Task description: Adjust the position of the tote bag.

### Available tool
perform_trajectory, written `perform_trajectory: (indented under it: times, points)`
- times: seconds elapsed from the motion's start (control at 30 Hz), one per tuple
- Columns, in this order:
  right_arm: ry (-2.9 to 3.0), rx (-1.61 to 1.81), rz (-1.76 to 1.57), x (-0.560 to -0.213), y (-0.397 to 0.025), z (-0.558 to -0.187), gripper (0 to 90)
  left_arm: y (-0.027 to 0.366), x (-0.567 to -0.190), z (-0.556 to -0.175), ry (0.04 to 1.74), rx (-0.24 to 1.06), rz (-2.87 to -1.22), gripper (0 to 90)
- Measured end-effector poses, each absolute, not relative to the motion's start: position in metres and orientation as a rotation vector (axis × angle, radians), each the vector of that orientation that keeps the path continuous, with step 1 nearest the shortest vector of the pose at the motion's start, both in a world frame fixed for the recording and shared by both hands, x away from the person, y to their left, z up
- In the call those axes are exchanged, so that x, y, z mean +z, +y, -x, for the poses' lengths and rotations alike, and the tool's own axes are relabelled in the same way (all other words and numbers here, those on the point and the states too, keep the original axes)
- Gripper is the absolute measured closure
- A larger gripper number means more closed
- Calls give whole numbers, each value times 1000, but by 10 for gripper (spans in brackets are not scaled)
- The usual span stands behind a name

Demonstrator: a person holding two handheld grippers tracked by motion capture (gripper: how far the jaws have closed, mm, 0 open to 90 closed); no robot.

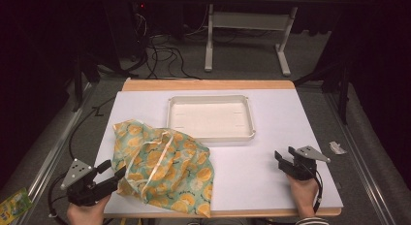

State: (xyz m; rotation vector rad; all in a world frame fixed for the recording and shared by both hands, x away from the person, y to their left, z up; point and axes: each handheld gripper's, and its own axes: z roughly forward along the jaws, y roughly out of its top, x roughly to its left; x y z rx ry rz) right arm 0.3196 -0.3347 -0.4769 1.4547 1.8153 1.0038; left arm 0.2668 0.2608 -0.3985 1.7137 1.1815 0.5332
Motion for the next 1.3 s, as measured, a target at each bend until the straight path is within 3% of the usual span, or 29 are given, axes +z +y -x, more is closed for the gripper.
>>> perform_trajectory:
  times: [0.7,1.3]
  points:
    - [1836,972,-1444,-477,-332,-321,412,232,-379,-255,1073,516,-1795,346]
    - [1872,928,-1445,-478,-330,-325,397,197,-417,-282,1073,429,-1887,345]
